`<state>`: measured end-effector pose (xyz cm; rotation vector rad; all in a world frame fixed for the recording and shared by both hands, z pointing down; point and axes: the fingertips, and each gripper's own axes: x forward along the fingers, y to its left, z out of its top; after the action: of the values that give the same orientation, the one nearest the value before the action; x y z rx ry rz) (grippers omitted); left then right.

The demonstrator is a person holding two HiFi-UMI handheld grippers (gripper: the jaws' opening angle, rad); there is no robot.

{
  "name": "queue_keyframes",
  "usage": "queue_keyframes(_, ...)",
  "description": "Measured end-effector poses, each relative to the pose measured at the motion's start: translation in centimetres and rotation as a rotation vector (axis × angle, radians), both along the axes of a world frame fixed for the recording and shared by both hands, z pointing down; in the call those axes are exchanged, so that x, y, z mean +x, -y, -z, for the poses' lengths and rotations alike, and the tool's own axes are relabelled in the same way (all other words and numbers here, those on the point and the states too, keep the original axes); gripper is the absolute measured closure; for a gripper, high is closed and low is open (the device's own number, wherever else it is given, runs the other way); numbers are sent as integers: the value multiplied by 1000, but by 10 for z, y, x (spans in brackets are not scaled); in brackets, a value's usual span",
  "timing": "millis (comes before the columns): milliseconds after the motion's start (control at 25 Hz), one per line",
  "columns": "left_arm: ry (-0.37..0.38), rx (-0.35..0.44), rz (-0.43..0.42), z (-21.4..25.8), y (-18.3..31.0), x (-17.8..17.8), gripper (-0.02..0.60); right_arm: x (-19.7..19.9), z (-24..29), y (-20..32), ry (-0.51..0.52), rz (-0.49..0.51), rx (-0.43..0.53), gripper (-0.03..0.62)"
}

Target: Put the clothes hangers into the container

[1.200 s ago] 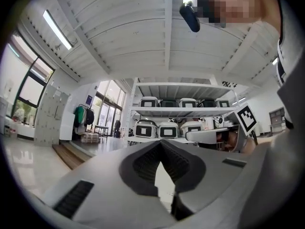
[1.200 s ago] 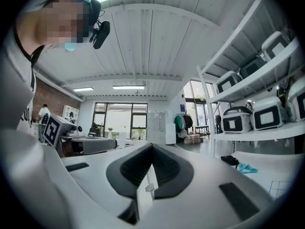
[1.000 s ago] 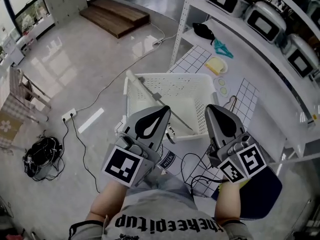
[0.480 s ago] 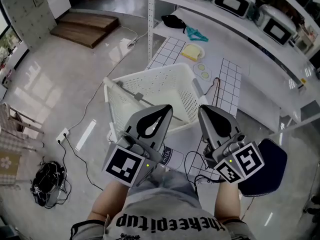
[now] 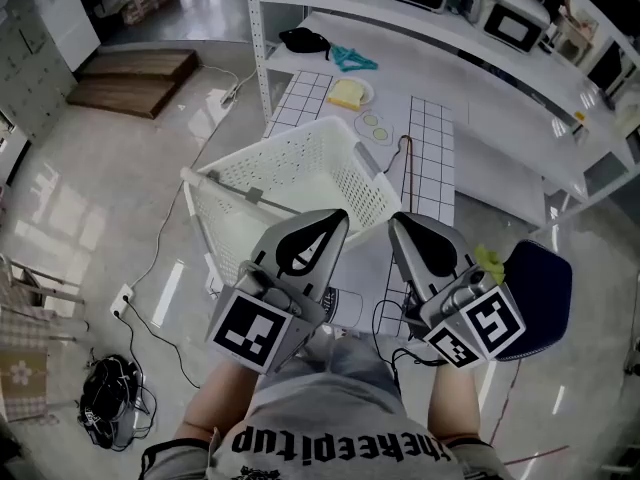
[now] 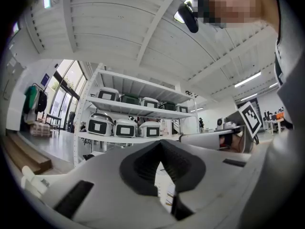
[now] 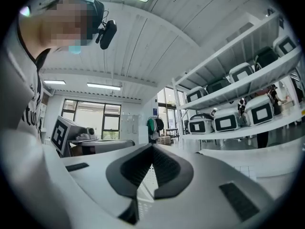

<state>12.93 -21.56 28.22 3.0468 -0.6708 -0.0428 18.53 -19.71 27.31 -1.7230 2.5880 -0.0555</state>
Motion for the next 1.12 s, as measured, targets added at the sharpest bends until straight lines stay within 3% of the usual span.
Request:
queue_keyframes(280,0,-2,-46,0,-12,4,557,0,0,-14,9,-45,5,600)
queue_keyframes(1120,-11,5,-67,5,-40,17,557,-2,0,-41,0,-38,9,600)
